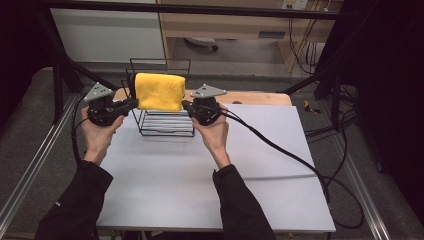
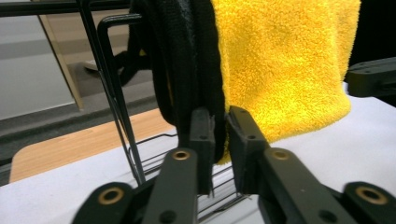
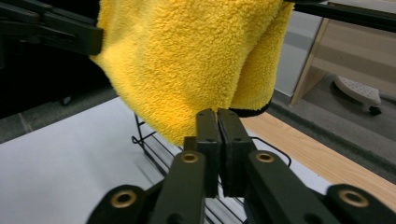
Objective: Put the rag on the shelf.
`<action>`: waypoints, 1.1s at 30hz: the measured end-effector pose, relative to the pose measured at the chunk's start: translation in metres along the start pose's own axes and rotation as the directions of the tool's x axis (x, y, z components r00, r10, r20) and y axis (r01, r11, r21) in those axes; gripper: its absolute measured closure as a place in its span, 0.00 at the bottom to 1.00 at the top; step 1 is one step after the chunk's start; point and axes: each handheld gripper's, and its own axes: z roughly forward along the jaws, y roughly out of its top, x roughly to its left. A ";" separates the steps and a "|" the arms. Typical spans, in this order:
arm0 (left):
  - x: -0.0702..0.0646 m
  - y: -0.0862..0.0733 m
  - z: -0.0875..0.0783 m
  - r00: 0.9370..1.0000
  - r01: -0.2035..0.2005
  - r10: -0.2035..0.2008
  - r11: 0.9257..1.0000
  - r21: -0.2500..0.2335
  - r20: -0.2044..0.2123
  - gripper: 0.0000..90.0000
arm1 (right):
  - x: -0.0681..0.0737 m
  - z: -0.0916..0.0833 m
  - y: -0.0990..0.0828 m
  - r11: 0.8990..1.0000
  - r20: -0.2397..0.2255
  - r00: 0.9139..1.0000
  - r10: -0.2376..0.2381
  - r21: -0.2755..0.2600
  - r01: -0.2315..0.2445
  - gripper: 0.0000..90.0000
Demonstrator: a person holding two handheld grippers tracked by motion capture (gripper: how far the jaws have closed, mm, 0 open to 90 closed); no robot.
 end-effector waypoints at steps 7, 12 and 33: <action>-0.002 -0.005 -0.009 0.999 -0.032 0.032 0.999 0.038 0.002 0.57 | -0.003 -0.017 -0.002 1.000 -0.060 0.998 0.013 0.012 -0.012 0.76; -0.005 -0.015 -0.015 0.999 -0.043 0.040 0.997 0.072 0.032 0.44 | -0.010 -0.032 -0.009 0.999 -0.070 0.997 0.027 0.026 -0.025 0.61; -0.028 -0.092 -0.012 0.989 -0.045 0.022 0.987 0.154 0.148 0.12 | -0.055 -0.098 -0.085 0.988 -0.026 0.995 0.098 0.125 -0.094 0.11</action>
